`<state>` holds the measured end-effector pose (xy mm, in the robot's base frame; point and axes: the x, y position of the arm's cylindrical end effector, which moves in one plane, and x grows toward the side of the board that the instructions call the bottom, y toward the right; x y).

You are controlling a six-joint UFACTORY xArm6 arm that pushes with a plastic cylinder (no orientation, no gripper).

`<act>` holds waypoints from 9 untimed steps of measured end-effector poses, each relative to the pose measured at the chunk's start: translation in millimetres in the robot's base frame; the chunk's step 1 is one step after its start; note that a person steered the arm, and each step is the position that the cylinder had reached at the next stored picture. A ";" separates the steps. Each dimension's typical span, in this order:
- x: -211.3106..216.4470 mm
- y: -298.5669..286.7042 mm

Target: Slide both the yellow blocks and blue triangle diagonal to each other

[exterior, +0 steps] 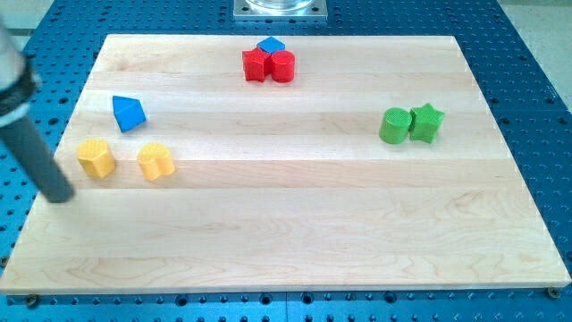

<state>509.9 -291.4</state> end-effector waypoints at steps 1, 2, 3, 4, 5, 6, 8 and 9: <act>-25.6 3.6; -51.9 35.9; -57.1 105.4; -63.1 160.9; -112.8 148.5; -146.5 106.9; -105.5 68.9; -28.3 66.5</act>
<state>481.6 -224.9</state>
